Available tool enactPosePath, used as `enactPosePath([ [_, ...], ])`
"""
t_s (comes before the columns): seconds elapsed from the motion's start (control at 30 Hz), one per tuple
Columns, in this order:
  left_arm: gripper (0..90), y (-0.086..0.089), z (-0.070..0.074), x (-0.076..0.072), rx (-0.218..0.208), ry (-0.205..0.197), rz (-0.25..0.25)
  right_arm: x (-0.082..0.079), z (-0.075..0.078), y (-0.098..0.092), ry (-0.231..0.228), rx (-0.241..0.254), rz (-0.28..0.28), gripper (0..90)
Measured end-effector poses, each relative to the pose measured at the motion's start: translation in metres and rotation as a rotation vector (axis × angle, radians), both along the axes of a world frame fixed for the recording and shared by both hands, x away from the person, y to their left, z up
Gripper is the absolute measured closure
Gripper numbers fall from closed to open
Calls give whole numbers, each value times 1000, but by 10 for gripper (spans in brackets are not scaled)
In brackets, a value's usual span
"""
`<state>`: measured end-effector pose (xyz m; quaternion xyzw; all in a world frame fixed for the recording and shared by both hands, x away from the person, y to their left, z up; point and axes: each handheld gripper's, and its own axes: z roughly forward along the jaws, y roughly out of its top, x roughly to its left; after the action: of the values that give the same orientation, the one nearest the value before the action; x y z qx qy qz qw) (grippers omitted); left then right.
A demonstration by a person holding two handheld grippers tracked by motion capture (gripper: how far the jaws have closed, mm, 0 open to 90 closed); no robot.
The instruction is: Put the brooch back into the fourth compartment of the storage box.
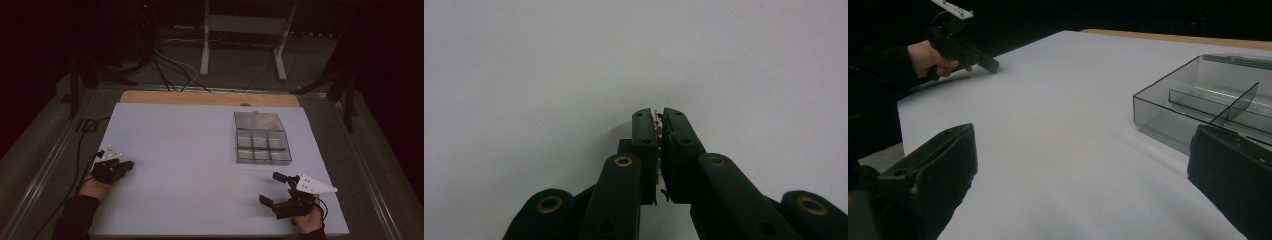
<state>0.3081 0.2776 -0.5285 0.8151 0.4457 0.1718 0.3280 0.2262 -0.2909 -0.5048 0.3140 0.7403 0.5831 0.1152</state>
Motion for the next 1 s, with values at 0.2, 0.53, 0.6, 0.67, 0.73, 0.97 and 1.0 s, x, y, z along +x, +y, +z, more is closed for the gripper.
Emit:
enactPosePath([
  [0.2,875,-8,5,-1,4,-14,-36,0,0,0,0,0,-1,0],
  [0.53,875,-20,10,-1,-15,-17,-78,0,0,0,-1,4,-2,0],
  [0.6,875,-23,10,0,-11,-17,-84,0,0,0,-3,4,-4,0],
  [0.67,875,-27,10,0,-11,-13,-98,0,1,-1,-1,7,-4,0],
  [0.73,875,-29,10,1,-16,-10,-102,0,1,-1,-2,6,-4,0],
  [0.97,875,-41,10,3,-15,-7,-144,0,0,-1,-1,5,-4,0],
  [1.0,875,-45,10,3,-16,-4,-158,0,0,-1,-1,5,-5,0],
])
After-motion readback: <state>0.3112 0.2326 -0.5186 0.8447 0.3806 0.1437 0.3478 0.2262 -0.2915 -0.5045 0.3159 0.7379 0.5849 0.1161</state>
